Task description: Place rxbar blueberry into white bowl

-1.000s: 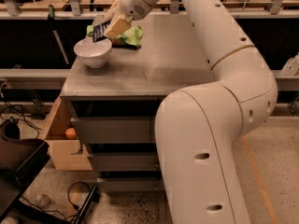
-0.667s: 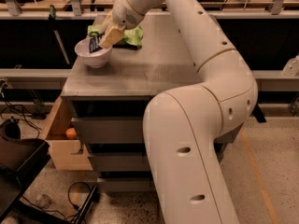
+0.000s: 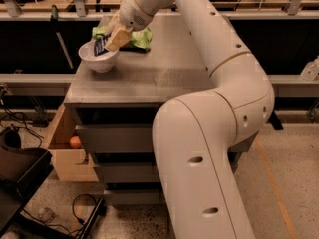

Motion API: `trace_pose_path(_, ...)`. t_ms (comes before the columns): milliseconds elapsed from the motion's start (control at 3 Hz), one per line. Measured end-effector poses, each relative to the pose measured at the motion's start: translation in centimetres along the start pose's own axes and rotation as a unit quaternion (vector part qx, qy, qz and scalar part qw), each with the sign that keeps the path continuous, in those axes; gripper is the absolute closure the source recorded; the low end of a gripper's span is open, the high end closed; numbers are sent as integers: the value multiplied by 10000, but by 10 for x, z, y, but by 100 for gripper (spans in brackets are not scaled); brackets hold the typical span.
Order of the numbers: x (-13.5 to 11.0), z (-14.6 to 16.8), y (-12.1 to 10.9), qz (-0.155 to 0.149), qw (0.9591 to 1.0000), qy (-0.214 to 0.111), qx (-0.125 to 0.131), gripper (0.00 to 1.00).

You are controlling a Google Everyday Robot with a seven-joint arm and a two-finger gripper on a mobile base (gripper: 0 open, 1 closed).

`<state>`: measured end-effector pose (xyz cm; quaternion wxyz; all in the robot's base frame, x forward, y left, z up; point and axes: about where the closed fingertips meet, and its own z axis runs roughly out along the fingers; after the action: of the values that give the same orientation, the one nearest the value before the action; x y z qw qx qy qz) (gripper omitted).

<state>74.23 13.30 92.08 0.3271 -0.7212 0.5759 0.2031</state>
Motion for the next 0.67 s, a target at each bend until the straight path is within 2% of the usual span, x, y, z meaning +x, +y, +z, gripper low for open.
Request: trace_pose_path(667, -1, 9, -1, 4, 10000, -18, -26, 7)
